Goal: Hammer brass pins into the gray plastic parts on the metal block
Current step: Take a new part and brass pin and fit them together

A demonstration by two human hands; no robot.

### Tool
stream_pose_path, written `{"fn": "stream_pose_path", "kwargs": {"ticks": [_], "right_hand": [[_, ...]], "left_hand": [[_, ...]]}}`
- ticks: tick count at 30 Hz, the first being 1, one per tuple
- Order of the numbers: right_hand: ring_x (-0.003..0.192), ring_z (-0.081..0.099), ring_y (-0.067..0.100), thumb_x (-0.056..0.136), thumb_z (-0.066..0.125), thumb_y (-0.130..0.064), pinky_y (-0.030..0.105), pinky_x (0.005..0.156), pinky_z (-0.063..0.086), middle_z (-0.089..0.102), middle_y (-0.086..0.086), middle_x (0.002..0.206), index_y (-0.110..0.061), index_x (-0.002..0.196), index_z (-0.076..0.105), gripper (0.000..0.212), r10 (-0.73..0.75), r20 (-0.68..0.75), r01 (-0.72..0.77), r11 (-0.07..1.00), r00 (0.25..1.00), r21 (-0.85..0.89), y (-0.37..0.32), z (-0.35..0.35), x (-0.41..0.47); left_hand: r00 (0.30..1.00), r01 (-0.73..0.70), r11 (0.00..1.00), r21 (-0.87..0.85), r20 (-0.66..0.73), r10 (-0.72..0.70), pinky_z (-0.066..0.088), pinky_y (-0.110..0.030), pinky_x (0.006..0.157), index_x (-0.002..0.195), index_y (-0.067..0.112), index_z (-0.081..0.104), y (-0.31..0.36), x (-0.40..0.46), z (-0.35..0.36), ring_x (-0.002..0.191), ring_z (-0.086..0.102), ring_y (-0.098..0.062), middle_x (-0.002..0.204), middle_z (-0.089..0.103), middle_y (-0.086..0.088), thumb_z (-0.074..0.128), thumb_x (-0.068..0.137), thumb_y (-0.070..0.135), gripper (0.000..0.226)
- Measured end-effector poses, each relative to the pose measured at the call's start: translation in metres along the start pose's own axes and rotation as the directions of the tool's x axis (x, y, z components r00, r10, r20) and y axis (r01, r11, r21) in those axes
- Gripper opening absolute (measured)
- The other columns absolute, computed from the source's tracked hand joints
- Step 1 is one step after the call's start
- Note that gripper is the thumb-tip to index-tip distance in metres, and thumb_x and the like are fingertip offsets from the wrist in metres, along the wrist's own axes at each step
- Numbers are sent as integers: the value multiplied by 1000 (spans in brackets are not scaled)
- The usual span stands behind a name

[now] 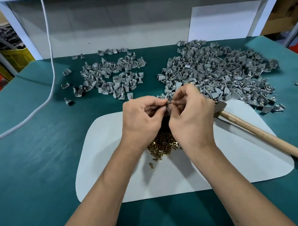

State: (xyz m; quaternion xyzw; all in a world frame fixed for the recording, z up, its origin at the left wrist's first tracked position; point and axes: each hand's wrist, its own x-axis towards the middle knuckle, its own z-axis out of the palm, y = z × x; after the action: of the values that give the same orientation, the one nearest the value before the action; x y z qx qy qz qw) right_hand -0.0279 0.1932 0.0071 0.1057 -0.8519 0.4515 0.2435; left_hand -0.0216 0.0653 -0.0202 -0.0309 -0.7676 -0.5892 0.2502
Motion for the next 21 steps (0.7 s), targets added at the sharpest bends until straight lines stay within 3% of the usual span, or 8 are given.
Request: {"fn": "stream_pose_path", "kwargs": {"ticks": [4, 6, 12, 21], "right_hand": [[70, 64, 2, 81, 77, -4, 12, 65, 49, 67, -9, 75, -17, 85, 62, 20, -20, -9, 21, 998, 1000, 56, 7, -4, 3], [73, 66, 2, 82, 78, -4, 9, 68, 49, 69, -8, 78, -16, 86, 64, 18, -42, 14, 40, 994, 999, 99, 9, -6, 5], [83, 69, -2, 82, 79, -1, 9, 76, 52, 72, -13, 85, -16, 97, 68, 24, -133, 112, 114, 981, 985, 157, 17, -13, 6], [88, 67, 8, 86, 78, -11, 21, 86, 52, 75, -4, 92, -14, 96, 80, 10, -320, 54, 318, 947, 946, 37, 26, -17, 12]], "left_hand": [[996, 32, 998, -52, 79, -28, 61, -33, 87, 102, 10, 78, 3, 1, -4, 88, 77, -14, 95, 79, -3, 78, 82, -7, 27], [993, 45, 996, -75, 115, -36, 61, -31, 84, 102, 13, 77, 3, 1, -6, 86, 77, -15, 94, 80, -2, 81, 79, -6, 30], [991, 67, 991, -116, 120, -53, 62, -31, 83, 103, 12, 78, 3, 3, -11, 88, 78, -18, 94, 80, 0, 84, 79, -2, 29], [984, 81, 986, -145, 167, -56, 62, -42, 87, 109, 11, 78, 6, 3, -14, 89, 77, -25, 96, 80, -5, 82, 81, 12, 29]]}}
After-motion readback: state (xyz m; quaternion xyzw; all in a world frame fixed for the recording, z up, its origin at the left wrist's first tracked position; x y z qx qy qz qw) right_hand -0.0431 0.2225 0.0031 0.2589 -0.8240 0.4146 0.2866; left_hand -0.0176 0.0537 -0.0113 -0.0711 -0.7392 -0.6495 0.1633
